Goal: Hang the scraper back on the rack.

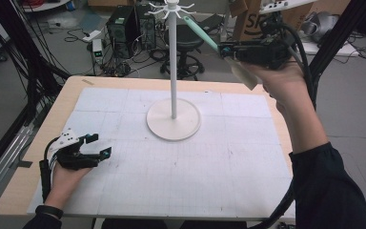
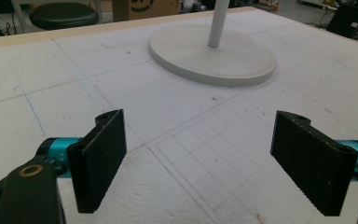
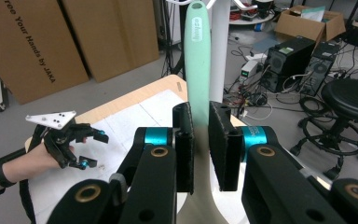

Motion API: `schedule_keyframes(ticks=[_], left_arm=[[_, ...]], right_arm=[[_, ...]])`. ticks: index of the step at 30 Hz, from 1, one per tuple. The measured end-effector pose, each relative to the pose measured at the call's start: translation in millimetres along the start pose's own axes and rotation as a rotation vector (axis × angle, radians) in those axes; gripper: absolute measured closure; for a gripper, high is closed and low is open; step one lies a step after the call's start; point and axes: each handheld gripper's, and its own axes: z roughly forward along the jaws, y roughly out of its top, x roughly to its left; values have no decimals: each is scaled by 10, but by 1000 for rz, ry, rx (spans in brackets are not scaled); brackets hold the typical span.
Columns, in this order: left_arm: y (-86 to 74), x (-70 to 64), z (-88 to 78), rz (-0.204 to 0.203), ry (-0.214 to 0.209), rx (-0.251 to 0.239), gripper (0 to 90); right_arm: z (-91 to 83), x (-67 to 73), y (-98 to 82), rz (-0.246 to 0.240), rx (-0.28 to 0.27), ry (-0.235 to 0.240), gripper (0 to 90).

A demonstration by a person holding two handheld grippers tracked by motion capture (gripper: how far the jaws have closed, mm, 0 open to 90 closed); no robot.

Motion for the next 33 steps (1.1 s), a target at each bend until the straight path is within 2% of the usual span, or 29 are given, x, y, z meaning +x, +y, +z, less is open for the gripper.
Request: schedule_keyframes(ticks=[22, 33], left_arm=[[-1, -5, 1, 0, -6, 2, 189], [-3, -7, 5, 1, -9, 6, 189]], right_arm=[[174, 19, 33, -12, 33, -53, 807], [365, 17, -6, -8, 69, -70, 805]])
